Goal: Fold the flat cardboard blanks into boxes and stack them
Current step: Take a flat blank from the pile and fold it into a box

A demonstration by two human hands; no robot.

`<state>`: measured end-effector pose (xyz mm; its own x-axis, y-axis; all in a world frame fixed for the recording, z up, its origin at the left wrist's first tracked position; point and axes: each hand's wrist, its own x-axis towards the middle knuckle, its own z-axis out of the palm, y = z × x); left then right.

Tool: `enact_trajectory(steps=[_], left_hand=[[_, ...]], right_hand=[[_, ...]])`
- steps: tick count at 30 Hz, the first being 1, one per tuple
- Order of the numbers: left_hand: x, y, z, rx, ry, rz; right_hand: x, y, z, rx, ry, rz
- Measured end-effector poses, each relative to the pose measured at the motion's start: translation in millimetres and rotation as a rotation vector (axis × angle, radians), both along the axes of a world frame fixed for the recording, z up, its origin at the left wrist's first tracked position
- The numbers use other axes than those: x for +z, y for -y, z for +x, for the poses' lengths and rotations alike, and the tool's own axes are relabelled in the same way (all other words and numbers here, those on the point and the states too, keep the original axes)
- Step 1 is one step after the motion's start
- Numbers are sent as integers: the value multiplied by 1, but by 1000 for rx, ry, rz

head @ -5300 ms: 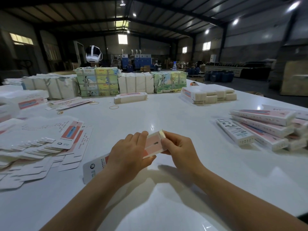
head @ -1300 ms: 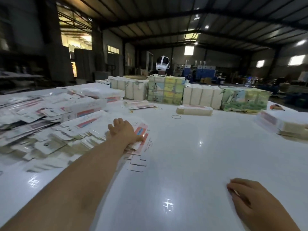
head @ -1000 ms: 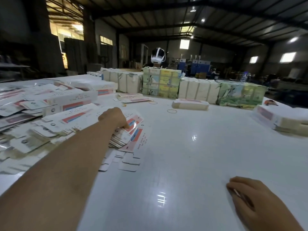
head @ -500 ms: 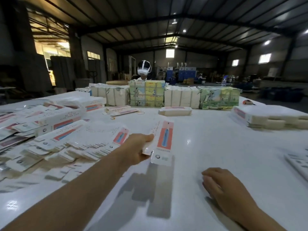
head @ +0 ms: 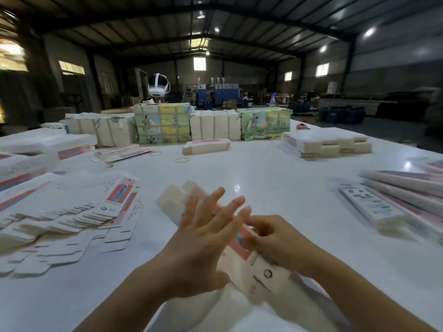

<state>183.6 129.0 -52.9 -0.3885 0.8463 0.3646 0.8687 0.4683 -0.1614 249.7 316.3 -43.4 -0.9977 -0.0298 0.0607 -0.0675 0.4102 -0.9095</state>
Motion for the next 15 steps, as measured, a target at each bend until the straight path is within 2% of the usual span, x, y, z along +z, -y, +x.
enact_trajectory(steps=[4,7,10,12,15], left_hand=[[7,-5,2,-20,-161,-92],[9,-3,2,18,-269,5],[8,2,-3,172,-250,114],[7,2,-4,266,-220,127],[5,-5,2,365,-174,83]], right_hand=[[3,-2,-2,51,-27,-17],[4,-9,-8,-108,-54,-152],[-1,-14,-12,-233,37,-455],[-4,-8,-12,-215,113,-501],[-9,-1,-13,-234,113,-548]])
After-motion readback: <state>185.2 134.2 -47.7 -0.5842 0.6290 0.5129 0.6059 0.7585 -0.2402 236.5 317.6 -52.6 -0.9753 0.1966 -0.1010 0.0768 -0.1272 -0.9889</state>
